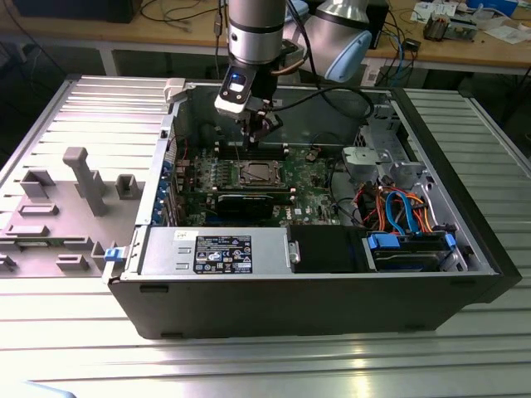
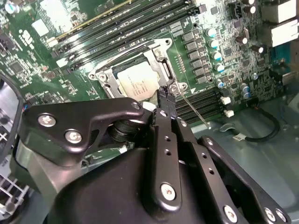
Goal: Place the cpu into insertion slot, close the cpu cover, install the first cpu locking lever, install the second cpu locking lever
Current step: 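Install the first cpu locking lever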
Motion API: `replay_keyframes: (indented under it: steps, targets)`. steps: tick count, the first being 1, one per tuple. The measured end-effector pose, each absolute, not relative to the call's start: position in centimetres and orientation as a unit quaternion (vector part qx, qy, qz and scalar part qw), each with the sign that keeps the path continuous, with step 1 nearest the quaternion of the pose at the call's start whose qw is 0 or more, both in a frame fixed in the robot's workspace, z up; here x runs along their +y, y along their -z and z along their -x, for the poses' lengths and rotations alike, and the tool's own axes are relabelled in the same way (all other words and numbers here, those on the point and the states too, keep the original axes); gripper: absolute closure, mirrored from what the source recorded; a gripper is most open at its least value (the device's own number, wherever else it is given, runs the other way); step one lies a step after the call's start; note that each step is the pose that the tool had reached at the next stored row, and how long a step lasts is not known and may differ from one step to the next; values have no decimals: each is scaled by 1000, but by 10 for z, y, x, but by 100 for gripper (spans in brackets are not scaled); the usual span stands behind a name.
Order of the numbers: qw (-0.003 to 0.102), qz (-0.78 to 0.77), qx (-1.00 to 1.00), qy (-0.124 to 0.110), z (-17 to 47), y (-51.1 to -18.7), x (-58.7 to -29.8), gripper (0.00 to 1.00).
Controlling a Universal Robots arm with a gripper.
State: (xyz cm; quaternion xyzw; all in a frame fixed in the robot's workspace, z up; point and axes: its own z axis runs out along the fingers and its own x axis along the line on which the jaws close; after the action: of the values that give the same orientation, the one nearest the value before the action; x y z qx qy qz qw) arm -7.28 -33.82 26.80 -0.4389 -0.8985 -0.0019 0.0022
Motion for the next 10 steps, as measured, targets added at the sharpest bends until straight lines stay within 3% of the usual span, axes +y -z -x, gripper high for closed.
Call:
replay_keyframes:
  steps: [10]
  targets:
    - [2,368,-930,2,73,-268,-338,89]
